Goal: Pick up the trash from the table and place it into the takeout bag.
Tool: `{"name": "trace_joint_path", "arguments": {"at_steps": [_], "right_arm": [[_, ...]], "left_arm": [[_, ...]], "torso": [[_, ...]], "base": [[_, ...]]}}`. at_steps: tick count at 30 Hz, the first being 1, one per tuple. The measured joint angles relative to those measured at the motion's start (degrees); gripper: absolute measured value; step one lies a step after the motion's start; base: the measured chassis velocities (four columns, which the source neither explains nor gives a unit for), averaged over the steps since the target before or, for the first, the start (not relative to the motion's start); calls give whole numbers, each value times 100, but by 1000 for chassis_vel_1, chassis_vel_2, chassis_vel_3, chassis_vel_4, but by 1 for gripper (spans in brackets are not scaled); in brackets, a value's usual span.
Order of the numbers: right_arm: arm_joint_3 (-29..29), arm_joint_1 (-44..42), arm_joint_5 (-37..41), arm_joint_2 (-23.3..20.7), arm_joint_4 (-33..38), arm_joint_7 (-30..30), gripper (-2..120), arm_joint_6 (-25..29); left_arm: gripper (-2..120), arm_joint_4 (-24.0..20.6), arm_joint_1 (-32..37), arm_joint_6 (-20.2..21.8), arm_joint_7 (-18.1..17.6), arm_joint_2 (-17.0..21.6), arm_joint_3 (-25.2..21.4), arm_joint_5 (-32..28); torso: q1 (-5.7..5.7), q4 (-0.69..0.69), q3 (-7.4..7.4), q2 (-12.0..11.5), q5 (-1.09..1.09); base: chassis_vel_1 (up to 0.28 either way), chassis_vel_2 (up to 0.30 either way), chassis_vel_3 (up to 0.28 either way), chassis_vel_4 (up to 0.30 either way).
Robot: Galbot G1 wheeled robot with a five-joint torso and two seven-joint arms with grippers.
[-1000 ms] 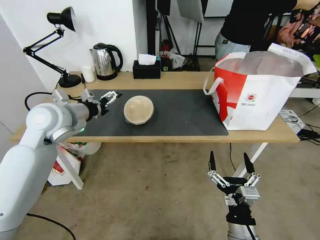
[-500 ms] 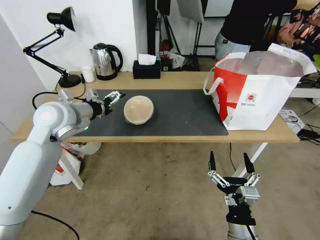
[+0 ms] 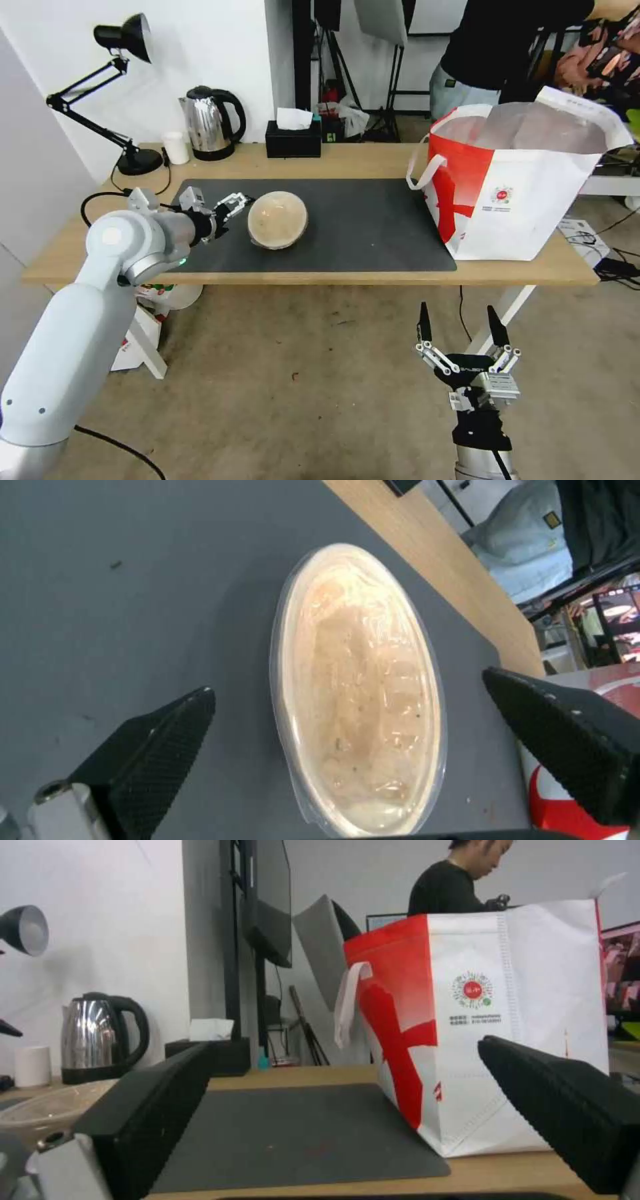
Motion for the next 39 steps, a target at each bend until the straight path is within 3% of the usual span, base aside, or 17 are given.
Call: {"name": "trace_joint_path", "arguments": {"at_steps": [13,39], "right_arm": [[0,0,0,0,0,0,100,0],[0,0,0,0,0,0,100,0]], "left_arm": [[100,104,-26,92,166,-169,169,474],[100,538,-313,35,193,-449,437,559]], "torso": [[0,0,0,0,-1],[0,0,0,0,-1]], "base": [[0,0,0,0],[0,0,0,0]]}}
